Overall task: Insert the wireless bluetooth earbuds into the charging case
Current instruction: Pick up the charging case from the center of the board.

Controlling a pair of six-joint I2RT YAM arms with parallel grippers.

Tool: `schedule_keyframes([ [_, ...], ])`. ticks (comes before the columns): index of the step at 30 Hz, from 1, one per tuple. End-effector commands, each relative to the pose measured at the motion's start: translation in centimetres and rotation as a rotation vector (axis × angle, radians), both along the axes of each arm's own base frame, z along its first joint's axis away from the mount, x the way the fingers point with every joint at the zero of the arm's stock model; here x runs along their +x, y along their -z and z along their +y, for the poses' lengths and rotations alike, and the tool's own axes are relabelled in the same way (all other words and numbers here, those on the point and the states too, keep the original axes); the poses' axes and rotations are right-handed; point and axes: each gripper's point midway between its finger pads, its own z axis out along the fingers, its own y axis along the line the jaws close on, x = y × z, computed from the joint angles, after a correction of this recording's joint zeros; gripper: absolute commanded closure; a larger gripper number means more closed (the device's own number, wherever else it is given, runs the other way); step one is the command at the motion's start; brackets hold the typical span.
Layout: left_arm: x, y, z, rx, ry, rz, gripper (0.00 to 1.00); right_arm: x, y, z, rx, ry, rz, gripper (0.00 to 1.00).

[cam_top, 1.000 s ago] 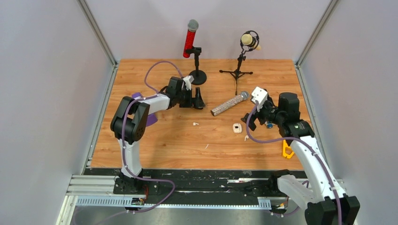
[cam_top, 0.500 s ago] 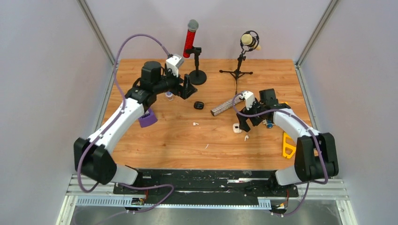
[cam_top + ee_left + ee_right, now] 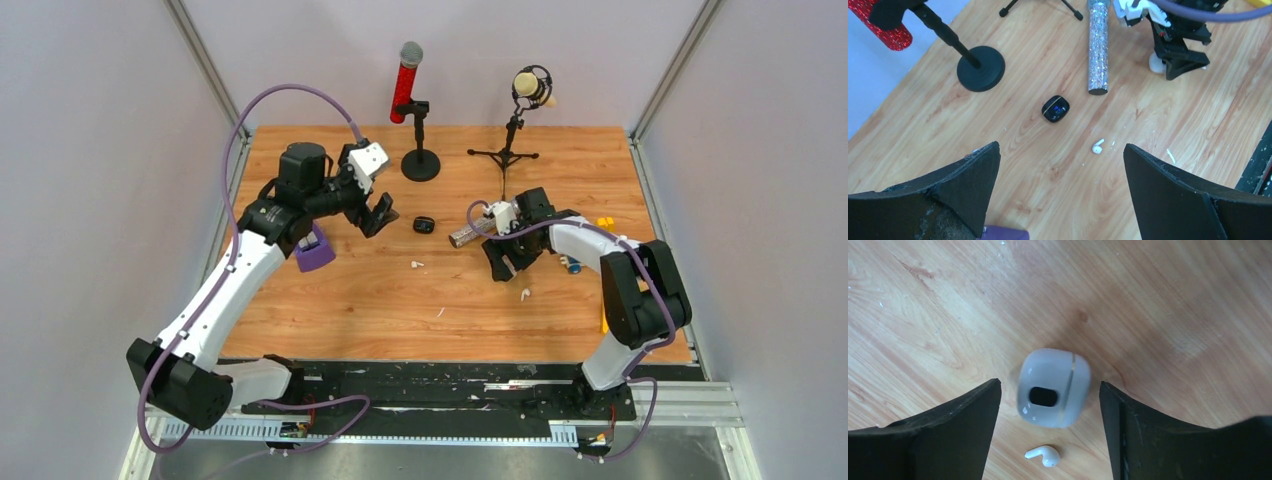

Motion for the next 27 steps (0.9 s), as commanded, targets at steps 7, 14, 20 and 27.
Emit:
schedule_keyframes([
  [7,-1.3,1.7,-0.5,-0.022,0.061,0.003,0.0,-0.9,-1.7,1.3,0.072,-0.041,0.046,0.73],
  [14,-2.5,2.3,-2.1,-0.128,0.124,0.055,0.0,-2.1,-4.2,2.8,0.205,-0.136,0.044,0.98],
  [20,-3.1,2.9,-4.5,-0.222,0.218,0.206,0.0,-1.7,-10.3,4.7,0.342,-0.237,-0.032,0.96],
  [27,-1.7,5.2,-8.1,-0.327,0.302,0.544,0.0,-1.7,-20.2,7.1,0.412,-0.455,-0.447,0.94],
])
